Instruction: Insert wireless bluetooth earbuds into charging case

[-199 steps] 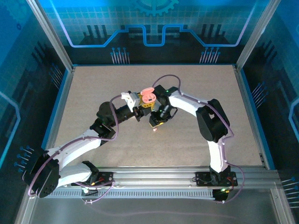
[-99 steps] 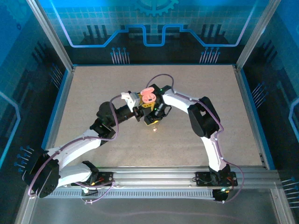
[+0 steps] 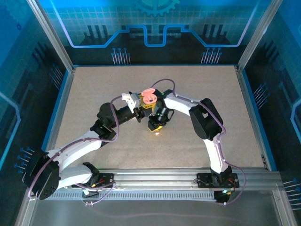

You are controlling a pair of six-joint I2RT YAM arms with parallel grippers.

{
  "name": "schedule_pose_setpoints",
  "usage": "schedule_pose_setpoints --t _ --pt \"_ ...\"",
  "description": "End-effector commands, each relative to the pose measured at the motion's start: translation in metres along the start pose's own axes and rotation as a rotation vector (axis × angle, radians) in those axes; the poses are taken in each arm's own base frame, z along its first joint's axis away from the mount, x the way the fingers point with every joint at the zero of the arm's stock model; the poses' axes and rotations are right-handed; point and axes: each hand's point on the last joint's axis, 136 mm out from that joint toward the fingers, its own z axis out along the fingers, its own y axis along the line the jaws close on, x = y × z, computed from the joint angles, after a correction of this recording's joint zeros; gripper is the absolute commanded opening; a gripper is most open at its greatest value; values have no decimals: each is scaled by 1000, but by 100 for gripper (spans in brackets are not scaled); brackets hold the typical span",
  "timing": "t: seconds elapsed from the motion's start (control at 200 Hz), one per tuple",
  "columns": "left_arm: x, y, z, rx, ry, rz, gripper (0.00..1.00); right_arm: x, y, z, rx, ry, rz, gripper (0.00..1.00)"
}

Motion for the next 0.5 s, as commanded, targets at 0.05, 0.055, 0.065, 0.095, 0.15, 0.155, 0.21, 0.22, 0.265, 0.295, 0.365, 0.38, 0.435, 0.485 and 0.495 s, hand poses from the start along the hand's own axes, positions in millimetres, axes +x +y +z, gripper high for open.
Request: schedule_pose_setpoints --t 0.05,0.055,0.065,0.095,0.15,0.155,0.21,0.22,0.265,0.295,0.365,0.38,0.435,0.485,0.495 --pt "-12 -3 -2 5 -32 19 32 19 2 -11 14 21 1 34" --pt "-12 -3 -2 5 -33 19 32 19 2 -11 16 22 3 34" --pt "-11 -3 -2 6 -32 19 32 20 2 -11 16 23 2 34" --pt "-11 -3 -2 6 -31 18 32 22 1 -11 15 26 5 34" --pt "-12 -3 -2 6 -33 19 32 25 1 -12 17 30 9 34" --pt "-12 -3 -2 5 -33 19 32 25 0 -12 18 30 10 34" --pt "-12 -3 -2 6 -32 16 32 28 1 -11 14 34 11 34" --pt "-12 -3 -2 7 -33 17 32 29 1 -12 14 34 10 34" --pt "-12 -3 -2 6 -33 17 32 31 1 -12 15 36 15 34" --pt "-11 -3 -2 7 -31 15 32 31 1 -12 16 36 17 34" --pt "-13 -3 -2 7 -34 16 32 31 0 -14 29 32 24 34" --pt "-12 -3 -2 7 -33 16 32 32 -1 -14 32 31 24 35" --pt "-13 -3 -2 7 -34 16 32 30 -2 -15 49 26 22 34" --pt "-13 -3 -2 7 -35 16 32 28 -5 -15 76 22 26 35" --pt "-12 -3 -2 7 -34 15 32 28 -5 -15 83 20 28 35"
